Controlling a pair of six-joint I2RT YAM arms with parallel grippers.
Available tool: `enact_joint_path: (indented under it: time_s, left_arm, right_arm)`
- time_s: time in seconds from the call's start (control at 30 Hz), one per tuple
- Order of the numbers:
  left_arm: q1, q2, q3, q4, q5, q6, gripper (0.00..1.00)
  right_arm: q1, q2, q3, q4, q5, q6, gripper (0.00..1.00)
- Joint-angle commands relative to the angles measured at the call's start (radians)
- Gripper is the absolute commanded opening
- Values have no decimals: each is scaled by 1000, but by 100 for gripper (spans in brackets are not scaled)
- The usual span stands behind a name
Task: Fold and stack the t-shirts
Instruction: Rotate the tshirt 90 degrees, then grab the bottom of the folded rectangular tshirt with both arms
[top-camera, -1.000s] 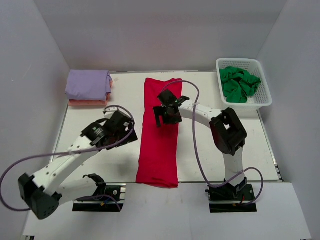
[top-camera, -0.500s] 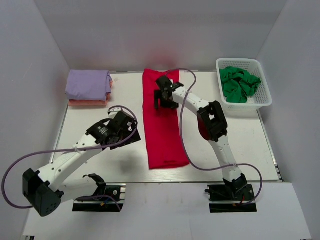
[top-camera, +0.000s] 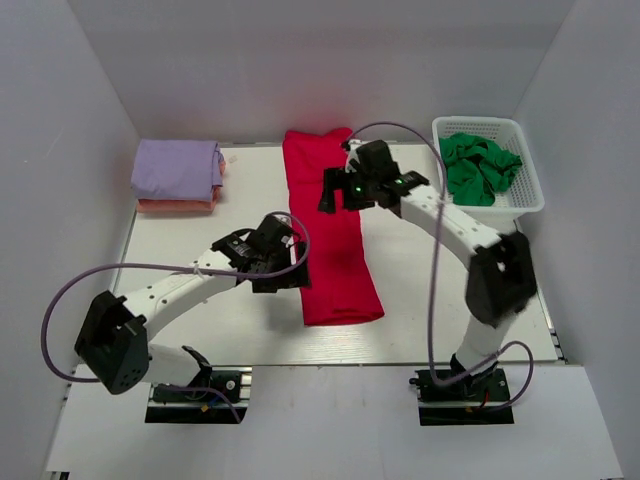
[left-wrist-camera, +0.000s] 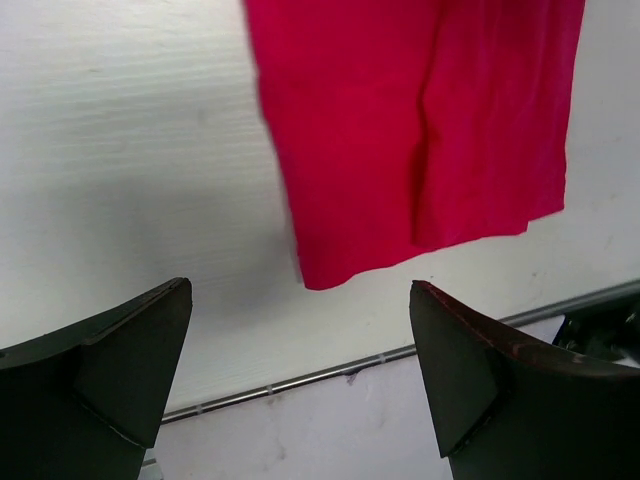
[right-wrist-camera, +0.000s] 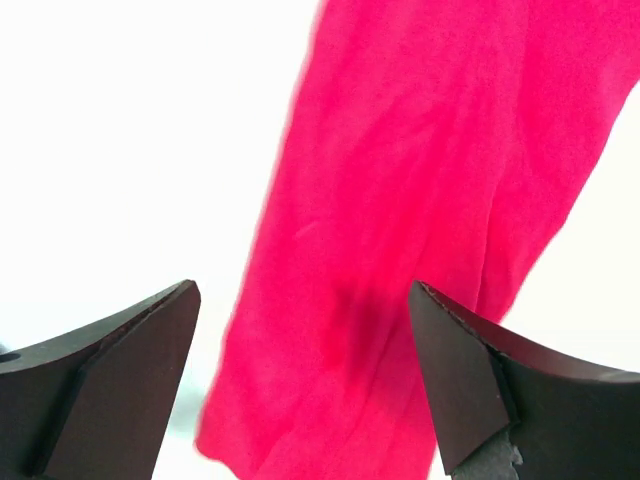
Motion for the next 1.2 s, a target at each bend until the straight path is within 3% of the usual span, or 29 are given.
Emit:
enact_joint_path:
  time_s: [0.0, 0.33, 0.47, 0.5, 0.57, 0.7, 0.73, 0.77, 0.87, 0.93, 1.03, 1.07, 1.1, 1.17]
  left_arm:
    - [-17, 39, -36, 76, 118, 51, 100]
    - [-66, 189, -150, 218, 295, 106, 100]
    - [-76, 217, -179, 292, 335, 106, 89]
    - [-86, 217, -190, 303, 335, 106, 83]
    - [-86, 226, -190, 303, 335, 106, 78]
    - [-104, 235, -190, 315, 335, 106, 60]
    - [-104, 244, -190, 315, 335, 106, 48]
    - [-104, 245, -190, 315, 335, 106, 45]
    - [-115, 263, -181, 306, 335, 106, 38]
    - [-115, 263, -181, 295, 335, 106, 34]
    - [-124, 263, -171, 286, 315, 106, 15]
    - [-124, 263, -171, 286, 304, 106, 5]
    - [-124, 252, -171, 286, 294, 96, 0]
    - [-124, 228, -171, 286, 283, 96, 0]
  right_arm:
    - [-14, -213, -235, 99, -26, 22, 90]
    - [-60, -621, -819, -16, -53, 210, 90]
    - [-66, -668, -940, 30, -93, 263, 90]
    - [-68, -662, -950, 36, -97, 265, 90]
    - [-69, -640, -974, 53, -109, 263, 85]
    - [-72, -585, -977, 83, -129, 247, 78]
    - [-74, -577, -976, 93, -130, 245, 76]
    - [-75, -559, -971, 96, -133, 242, 76]
    - [-75, -537, -967, 102, -166, 230, 64]
    - [-72, -527, -971, 117, -187, 225, 49]
    - [-74, -524, -1003, 154, -248, 220, 26]
    - [-75, -524, -1006, 157, -258, 222, 24]
    - [-75, -524, -1011, 150, -259, 222, 19]
    - [-74, -522, -1014, 142, -267, 220, 0]
